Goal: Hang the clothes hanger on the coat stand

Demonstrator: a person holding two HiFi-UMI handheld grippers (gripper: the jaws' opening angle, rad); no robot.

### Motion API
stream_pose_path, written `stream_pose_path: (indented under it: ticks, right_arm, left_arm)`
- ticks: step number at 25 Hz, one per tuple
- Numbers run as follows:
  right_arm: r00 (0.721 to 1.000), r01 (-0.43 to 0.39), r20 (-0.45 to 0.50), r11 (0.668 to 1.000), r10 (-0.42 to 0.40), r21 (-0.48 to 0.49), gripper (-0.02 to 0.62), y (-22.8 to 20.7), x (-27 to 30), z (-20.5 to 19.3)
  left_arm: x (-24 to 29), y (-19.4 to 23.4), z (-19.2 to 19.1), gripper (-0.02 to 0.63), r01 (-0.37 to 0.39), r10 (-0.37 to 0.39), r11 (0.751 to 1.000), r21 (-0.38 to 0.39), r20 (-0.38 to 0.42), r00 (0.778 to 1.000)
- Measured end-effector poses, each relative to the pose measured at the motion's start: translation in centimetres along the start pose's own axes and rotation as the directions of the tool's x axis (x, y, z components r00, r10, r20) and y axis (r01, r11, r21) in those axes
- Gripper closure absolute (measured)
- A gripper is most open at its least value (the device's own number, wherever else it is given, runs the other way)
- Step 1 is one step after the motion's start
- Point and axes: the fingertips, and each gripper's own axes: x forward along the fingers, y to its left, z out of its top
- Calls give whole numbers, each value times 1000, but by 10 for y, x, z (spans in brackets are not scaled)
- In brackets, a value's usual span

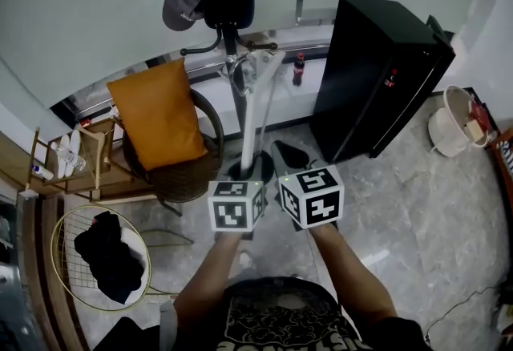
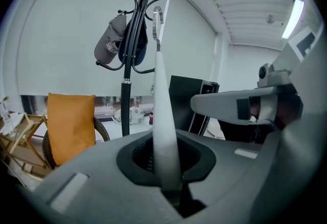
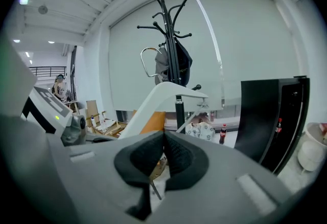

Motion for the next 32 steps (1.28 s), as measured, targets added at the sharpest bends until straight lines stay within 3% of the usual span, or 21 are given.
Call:
stream_pose_path:
  ticks: [18, 32]
  right_arm:
    - [989, 149, 8, 988, -150, 47, 595, 34, 44, 9]
    - [989, 148, 24, 988, -149, 55, 595, 24, 67, 11]
  left_arm:
    - [5, 54, -3, 561, 152, -150, 987, 51, -52, 987]
    - [26, 64, 6, 561, 164, -160, 982, 96, -48, 986]
